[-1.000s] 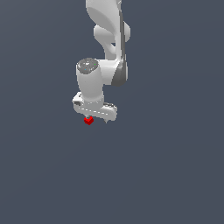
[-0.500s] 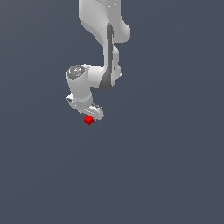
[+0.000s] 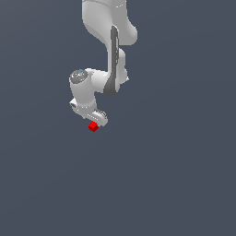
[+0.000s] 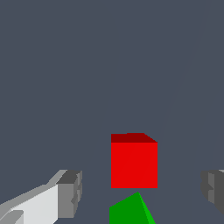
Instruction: Stack the red cube on top of the green cube.
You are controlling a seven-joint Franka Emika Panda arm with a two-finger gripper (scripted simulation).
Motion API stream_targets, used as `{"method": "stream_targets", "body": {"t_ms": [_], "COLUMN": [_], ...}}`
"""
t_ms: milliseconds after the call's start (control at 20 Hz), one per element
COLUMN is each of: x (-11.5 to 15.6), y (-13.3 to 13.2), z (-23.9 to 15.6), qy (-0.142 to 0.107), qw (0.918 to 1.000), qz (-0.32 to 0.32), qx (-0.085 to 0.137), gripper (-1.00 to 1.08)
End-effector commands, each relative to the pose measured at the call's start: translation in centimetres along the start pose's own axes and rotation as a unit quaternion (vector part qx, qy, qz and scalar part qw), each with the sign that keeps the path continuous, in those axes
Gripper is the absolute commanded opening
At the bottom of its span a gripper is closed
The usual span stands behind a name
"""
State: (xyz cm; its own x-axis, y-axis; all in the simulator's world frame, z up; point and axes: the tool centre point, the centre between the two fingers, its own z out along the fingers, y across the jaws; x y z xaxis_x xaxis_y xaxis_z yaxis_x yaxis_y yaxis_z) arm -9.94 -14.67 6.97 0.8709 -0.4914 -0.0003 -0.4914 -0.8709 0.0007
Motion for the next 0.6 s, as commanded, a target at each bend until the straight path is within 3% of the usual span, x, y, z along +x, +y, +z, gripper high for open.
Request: {"method": "stream_targets", "body": {"t_ms": [0,550], "x": [0.0,-0.1], "y": [0.0,0.0], "z": [0.1,4.1], "qy": [0.0,0.0], "qw": [1.0,1.0], "qz": [0.0,0.0], "qx": [0.0,0.0], "gripper": [1.0,1.0]}}
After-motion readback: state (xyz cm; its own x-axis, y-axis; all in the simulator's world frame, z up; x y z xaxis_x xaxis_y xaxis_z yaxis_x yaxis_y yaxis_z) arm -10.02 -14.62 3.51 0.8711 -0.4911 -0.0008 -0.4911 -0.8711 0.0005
